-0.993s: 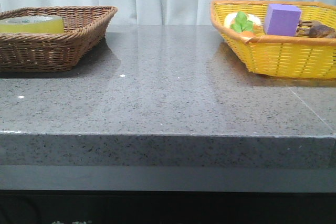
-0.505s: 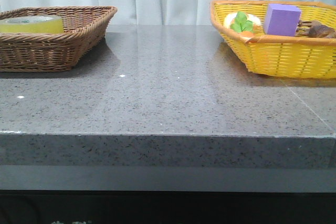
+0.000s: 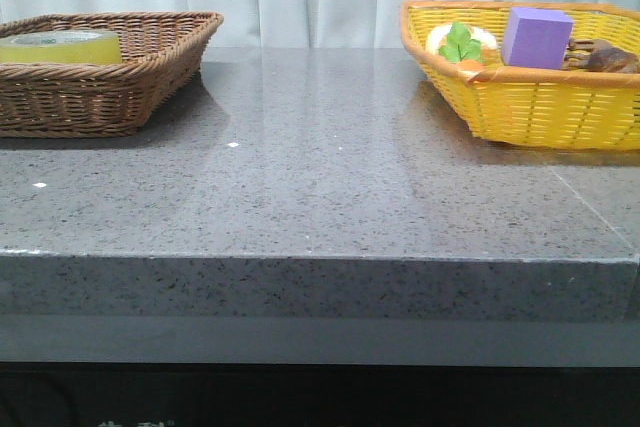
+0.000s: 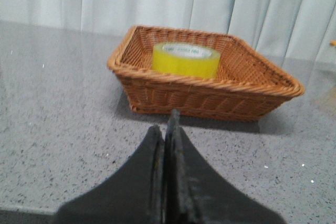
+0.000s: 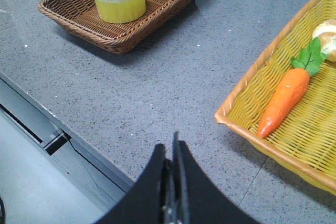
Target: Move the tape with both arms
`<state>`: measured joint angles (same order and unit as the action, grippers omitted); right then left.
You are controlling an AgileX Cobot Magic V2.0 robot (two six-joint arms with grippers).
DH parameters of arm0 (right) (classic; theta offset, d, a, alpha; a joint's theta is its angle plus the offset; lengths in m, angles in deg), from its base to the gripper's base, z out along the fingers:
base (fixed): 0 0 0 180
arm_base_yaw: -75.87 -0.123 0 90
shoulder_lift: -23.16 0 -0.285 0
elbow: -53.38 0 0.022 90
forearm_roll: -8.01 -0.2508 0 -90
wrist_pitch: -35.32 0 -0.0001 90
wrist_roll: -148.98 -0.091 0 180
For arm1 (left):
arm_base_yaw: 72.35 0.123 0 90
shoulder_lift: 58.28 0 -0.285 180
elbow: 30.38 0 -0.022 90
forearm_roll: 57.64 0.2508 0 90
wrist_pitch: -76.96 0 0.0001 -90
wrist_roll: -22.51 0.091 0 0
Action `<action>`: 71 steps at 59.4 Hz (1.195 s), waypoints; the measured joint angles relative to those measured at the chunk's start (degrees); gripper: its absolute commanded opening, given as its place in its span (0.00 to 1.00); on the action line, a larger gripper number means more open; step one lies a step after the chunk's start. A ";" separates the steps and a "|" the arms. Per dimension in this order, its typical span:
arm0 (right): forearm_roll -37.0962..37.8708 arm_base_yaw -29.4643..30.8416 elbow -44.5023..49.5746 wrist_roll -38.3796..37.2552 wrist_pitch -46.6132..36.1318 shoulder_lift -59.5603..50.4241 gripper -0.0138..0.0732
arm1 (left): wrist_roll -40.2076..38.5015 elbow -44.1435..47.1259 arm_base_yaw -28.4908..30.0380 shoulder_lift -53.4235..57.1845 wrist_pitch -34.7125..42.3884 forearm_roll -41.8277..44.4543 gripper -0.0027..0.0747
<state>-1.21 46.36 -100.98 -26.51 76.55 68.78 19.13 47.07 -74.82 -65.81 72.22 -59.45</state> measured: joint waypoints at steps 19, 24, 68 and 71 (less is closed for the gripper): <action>0.00 0.00 0.00 0.00 0.00 0.00 0.08 | -0.03 0.00 0.26 0.00 2.82 0.44 0.01; 0.00 0.00 0.00 0.00 0.00 0.00 0.08 | -0.03 0.00 0.26 0.00 2.97 0.44 0.01; 0.00 0.00 0.00 0.00 0.00 0.00 0.08 | 3.38 0.00 -3.99 0.00 5.16 0.00 0.01; 0.00 0.00 0.00 0.00 0.00 0.00 0.08 | 3.38 0.00 -4.04 0.00 5.16 0.00 0.01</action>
<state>-1.21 46.36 -100.98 -26.51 76.55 68.78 22.51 47.07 -78.86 -65.81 77.39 -59.44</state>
